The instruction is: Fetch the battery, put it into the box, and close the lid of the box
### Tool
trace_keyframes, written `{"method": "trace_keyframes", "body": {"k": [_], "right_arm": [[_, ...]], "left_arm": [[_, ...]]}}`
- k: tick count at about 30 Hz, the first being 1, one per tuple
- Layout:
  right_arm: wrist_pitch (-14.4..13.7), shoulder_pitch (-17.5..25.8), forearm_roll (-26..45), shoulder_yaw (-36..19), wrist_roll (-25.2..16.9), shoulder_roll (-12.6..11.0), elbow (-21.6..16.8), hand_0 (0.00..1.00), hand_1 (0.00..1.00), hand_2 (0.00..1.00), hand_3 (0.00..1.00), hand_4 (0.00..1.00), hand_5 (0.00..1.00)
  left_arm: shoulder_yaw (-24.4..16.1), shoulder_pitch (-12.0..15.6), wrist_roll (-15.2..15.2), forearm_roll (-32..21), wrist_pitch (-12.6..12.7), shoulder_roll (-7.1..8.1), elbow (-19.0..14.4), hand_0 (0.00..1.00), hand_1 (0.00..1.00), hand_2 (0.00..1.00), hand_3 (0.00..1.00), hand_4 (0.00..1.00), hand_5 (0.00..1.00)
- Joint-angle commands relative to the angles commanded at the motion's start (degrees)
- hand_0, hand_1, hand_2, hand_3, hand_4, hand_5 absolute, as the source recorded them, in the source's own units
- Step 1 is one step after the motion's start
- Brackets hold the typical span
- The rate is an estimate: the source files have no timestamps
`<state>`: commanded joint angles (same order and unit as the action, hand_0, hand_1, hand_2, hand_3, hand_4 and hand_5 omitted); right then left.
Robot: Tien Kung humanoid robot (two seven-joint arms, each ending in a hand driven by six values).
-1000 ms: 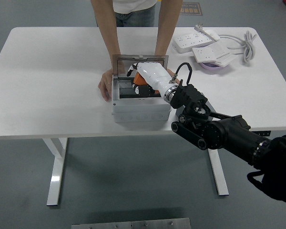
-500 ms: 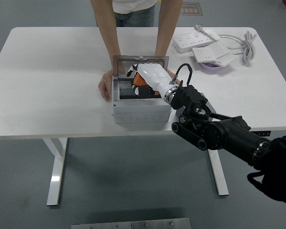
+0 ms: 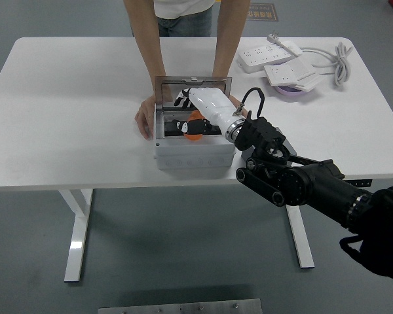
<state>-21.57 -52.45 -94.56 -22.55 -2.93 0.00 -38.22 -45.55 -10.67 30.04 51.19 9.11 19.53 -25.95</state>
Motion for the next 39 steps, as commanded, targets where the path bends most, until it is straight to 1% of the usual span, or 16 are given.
{"method": "trace_keyframes", "body": {"k": [1, 2, 8, 11, 13, 14, 22, 25, 26, 29, 31, 32, 34, 37, 38, 39], "right_arm": [[-0.02, -0.01, -0.08, 0.02, 0.1, 0.0, -0.05, 0.589, 0.613, 0.613, 0.67, 0.791, 0.405], [-0.02, -0.02, -0.13, 0.04, 0.19, 0.0, -0.13, 0.597, 0.616, 0.62, 0.692, 0.853, 0.449], [0.36, -0.25, -0.81, -0.38, 0.98, -0.04, -1.32, 0.599, 0.62, 0.621, 0.692, 0.851, 0.452], [0.65, -0.43, -1.49, -1.0, 1.49, -0.61, -2.51, 0.599, 0.62, 0.621, 0.692, 0.851, 0.452], [0.9, -0.55, -2.11, -1.7, 1.9, -1.27, -3.5, 0.599, 0.62, 0.621, 0.692, 0.851, 0.452], [1.07, -0.6, -2.49, -2.15, 2.15, -1.65, -4.07, 0.595, 0.622, 0.616, 0.688, 0.885, 0.491], [2.81, -0.26, -5.17, -7.19, 4.48, -5.92, -10.09, 0.589, 0.615, 0.614, 0.689, 0.887, 0.499], [1.95, 0.03, -5.41, -9.52, 4.37, -7.45, -12.04, 0.589, 0.615, 0.614, 0.689, 0.887, 0.499], [1.52, 0.09, -5.27, -10.12, 4.21, -7.71, -12.36, 0.563, 0.599, 0.591, 0.665, 0.883, 0.519], [0.3, 0.15, -3.14, -13.12, 3.34, -8.37, -12.95, 0.563, 0.599, 0.591, 0.665, 0.883, 0.519], [0.76, 0.08, -1.82, -14.72, 3.37, -8.41, -12.97, 0.563, 0.599, 0.591, 0.665, 0.883, 0.519], [1.32, 0.0, -1.06, -15.46, 3.57, -8.35, -12.9, 0.41, 0.483, 0.535, 0.622, 0.862, 0.559], [2.85, -0.23, 0.64, -16.77, 4.32, -8.08, -12.58, 0.41, 0.483, 0.535, 0.622, 0.862, 0.559], [4.5, -0.49, 2.48, -17.19, 5.32, -7.57, -12.08, 0.41, 0.483, 0.535, 0.622, 0.862, 0.559], [4.88, -0.54, 2.86, -17.15, 5.59, -7.41, -11.94, 0.515, 0.586, 0.65, 0.693, 0.915, 0.998], [5.41, -0.58, 3.51, -16.97, 5.98, -7.1, -11.64, 0.515, 0.586, 0.65, 0.693, 0.915, 0.998]], "left_arm": [[-0.01, 0.01, 0.0, 0.02, 0.0, 0.01, 0.0, 0.687, 0.75, 0.596, 0.503, 0.337, 0.009], [0.0, 0.03, -0.01, 0.0, 0.01, 0.01, 0.0, 0.687, 0.75, 0.595, 0.503, 0.338, 0.008], [0.2, 0.31, -0.09, -0.36, 0.12, -0.11, -0.01, 0.687, 0.751, 0.594, 0.502, 0.34, 0.008], [0.36, 0.53, -0.15, -0.62, 0.21, -0.15, -0.02, 0.687, 0.751, 0.594, 0.502, 0.34, 0.008], [0.46, 0.7, -0.19, -0.83, 0.29, -0.18, -0.02, 0.687, 0.751, 0.594, 0.502, 0.34, 0.008], [0.52, 0.79, -0.22, -0.95, 0.33, -0.2, -0.03, 0.687, 0.75, 0.592, 0.501, 0.337, 0.011], [1.46, 1.69, -0.74, -2.66, 0.87, -0.36, -0.01, 0.686, 0.75, 0.589, 0.501, 0.338, 0.008], [1.77, 1.99, -0.93, -3.23, 1.06, -0.37, 0.0, 0.686, 0.75, 0.589, 0.501, 0.338, 0.008], [1.8, 2.03, -0.95, -3.28, 1.09, -0.38, 0.0, 0.686, 0.749, 0.59, 0.501, 0.339, 0.007], [1.88, 2.02, -1.03, -3.41, 1.11, -0.39, 0.02, 0.686, 0.749, 0.59, 0.501, 0.339, 0.007], [1.92, 1.94, -1.08, -3.43, 1.1, -0.4, 0.04, 0.686, 0.749, 0.59, 0.501, 0.339, 0.007], [1.89, 1.89, -1.07, -3.38, 1.07, -0.4, 0.05, 0.686, 0.749, 0.59, 0.501, 0.342, 0.006], [1.81, 1.73, -1.03, -3.2, 1.0, -0.39, 0.07, 0.686, 0.749, 0.59, 0.501, 0.342, 0.006], [1.69, 1.57, -0.95, -2.96, 0.91, -0.34, 0.06, 0.686, 0.749, 0.59, 0.501, 0.342, 0.006], [1.65, 1.54, -0.92, -2.9, 0.9, -0.32, 0.06, 0.686, 0.749, 0.588, 0.5, 0.341, 0.007], [1.57, 1.48, -0.86, -2.75, 0.86, -0.31, 0.06, 0.686, 0.749, 0.588, 0.5, 0.341, 0.007]]}}
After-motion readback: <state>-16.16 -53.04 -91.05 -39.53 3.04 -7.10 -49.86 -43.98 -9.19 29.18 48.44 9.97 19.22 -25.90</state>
